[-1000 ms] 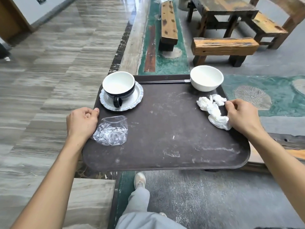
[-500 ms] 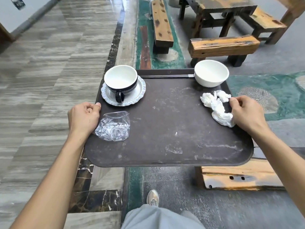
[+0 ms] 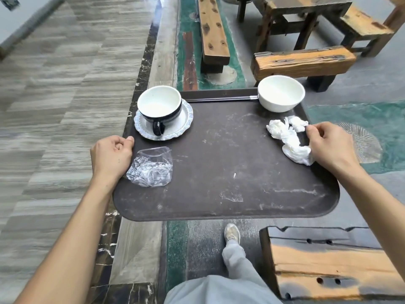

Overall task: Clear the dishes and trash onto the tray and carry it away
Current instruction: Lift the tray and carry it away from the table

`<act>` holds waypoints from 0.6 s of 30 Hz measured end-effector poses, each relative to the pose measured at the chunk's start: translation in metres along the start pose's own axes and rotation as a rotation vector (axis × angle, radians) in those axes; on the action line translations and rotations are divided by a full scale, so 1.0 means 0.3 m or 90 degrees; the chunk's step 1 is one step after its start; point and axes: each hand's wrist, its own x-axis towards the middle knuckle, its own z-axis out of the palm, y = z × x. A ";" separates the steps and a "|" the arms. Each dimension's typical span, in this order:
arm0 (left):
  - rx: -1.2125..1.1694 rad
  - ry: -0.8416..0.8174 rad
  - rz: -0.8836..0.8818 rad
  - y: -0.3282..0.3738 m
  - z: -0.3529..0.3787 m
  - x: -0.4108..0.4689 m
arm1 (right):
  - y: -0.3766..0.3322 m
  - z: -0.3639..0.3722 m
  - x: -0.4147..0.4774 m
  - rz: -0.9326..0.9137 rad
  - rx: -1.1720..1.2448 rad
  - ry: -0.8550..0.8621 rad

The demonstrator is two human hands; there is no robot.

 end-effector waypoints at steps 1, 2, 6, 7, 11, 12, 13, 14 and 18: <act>-0.001 0.002 -0.002 0.020 0.037 0.034 | 0.006 0.008 0.061 -0.003 0.001 0.000; 0.001 0.004 -0.006 0.042 0.074 0.067 | 0.011 0.013 0.124 -0.005 0.000 -0.002; -0.001 0.013 -0.014 0.136 0.203 0.182 | 0.021 0.032 0.368 -0.030 -0.001 -0.011; 0.002 0.016 -0.018 0.159 0.234 0.213 | 0.022 0.037 0.430 -0.036 -0.006 -0.013; 0.004 0.022 -0.027 0.248 0.332 0.337 | 0.014 0.059 0.648 -0.043 -0.007 -0.025; 0.006 0.024 -0.031 0.265 0.353 0.372 | 0.012 0.068 0.698 -0.041 -0.006 -0.029; 0.010 0.025 -0.033 0.282 0.375 0.408 | 0.009 0.080 0.745 -0.040 -0.004 -0.033; 0.011 0.026 -0.032 0.297 0.392 0.437 | 0.006 0.092 0.781 -0.039 -0.002 -0.037; 0.010 0.025 -0.043 0.346 0.482 0.604 | -0.015 0.149 0.955 -0.029 0.002 -0.034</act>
